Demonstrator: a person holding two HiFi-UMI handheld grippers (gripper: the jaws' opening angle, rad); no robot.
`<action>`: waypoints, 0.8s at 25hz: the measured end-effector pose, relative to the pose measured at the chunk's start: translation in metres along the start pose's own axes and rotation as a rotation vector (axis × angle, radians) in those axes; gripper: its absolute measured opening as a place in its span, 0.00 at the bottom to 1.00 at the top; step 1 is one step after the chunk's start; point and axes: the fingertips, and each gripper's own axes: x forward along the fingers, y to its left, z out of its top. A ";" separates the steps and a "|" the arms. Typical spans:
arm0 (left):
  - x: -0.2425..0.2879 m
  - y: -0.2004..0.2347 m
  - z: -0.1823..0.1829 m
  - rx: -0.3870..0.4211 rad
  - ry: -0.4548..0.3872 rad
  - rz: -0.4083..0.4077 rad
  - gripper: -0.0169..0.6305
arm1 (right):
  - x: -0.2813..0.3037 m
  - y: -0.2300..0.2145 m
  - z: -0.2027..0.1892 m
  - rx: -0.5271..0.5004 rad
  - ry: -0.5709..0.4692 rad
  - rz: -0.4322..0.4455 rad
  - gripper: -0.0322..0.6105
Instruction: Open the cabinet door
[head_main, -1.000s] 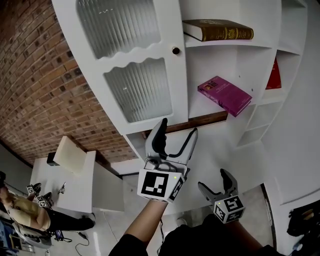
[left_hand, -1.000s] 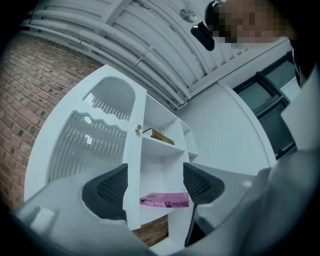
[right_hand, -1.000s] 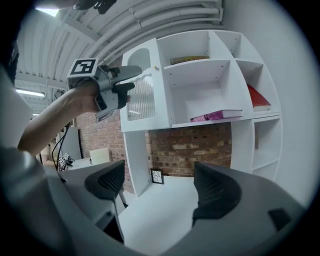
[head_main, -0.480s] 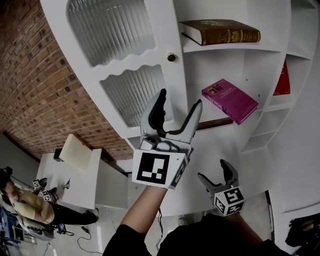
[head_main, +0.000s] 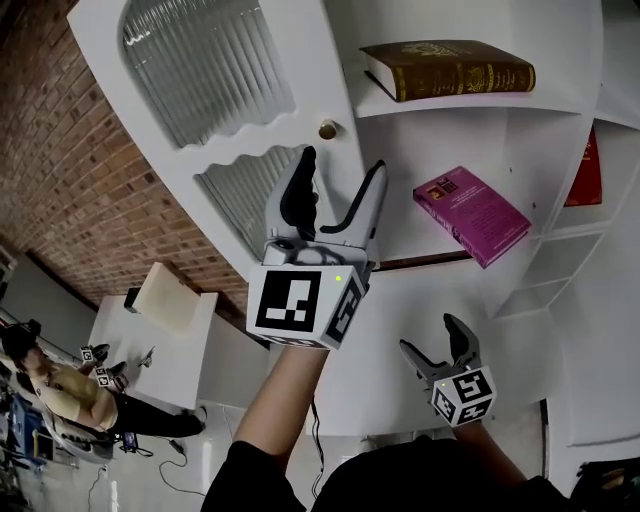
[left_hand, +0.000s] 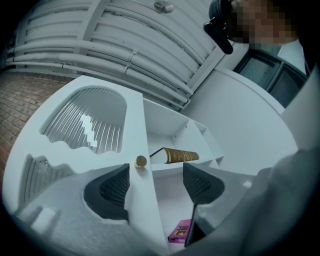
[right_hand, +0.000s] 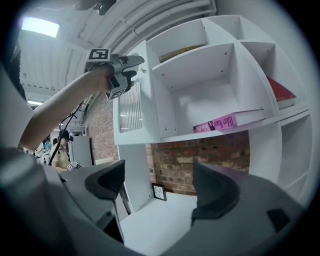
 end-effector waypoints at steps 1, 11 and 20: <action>0.003 0.003 0.001 0.009 -0.002 0.011 0.54 | 0.001 0.000 -0.001 0.004 0.005 0.010 0.70; 0.031 0.011 0.005 0.133 -0.002 0.073 0.46 | 0.015 -0.011 -0.001 0.003 0.010 0.075 0.70; 0.030 0.030 0.006 0.148 -0.024 0.150 0.16 | 0.027 -0.014 0.017 0.025 -0.058 0.097 0.70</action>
